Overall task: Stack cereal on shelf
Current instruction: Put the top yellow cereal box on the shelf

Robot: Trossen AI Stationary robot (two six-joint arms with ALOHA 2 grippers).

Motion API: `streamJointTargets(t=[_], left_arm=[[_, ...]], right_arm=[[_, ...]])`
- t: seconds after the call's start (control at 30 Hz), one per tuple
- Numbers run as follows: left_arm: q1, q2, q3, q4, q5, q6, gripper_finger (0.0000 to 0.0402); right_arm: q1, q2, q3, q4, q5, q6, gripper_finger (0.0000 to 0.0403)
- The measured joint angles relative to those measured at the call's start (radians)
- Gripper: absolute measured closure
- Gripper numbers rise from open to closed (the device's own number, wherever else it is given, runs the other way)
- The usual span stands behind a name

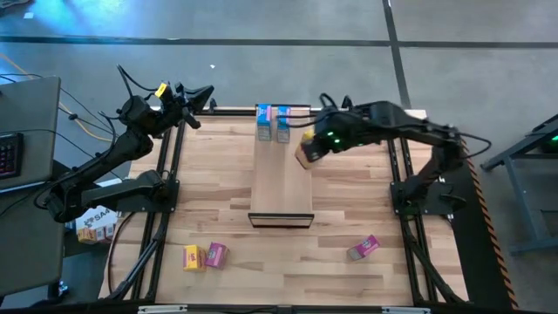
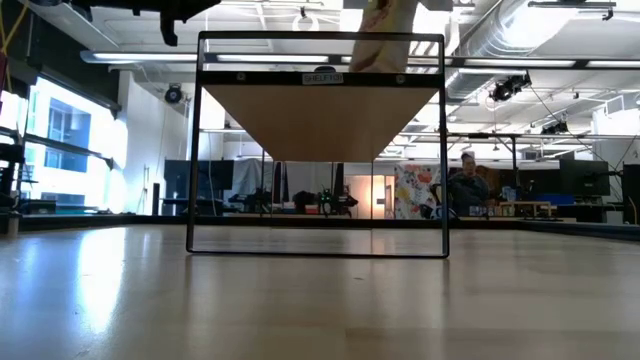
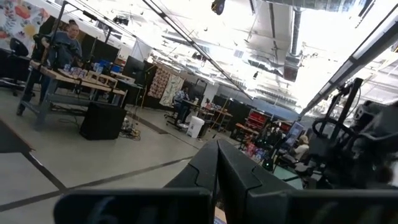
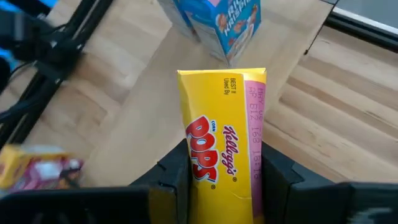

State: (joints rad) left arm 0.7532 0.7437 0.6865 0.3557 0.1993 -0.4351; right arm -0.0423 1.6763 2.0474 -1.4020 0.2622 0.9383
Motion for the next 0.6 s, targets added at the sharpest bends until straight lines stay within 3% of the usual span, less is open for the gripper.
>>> streamJointTargets(t=[0.3,0.6], left_arm=[[0.000,0.000,0.000,0.000,0.000,-0.006,0.0401],[0.000,0.000,0.000,0.000,0.000,-0.006,0.0401]], right_arm=[[0.017,0.170,0.079,-0.071,0.056,0.114,0.0293],[0.017,0.203,0.080,-0.066,0.155,0.196,0.0293]])
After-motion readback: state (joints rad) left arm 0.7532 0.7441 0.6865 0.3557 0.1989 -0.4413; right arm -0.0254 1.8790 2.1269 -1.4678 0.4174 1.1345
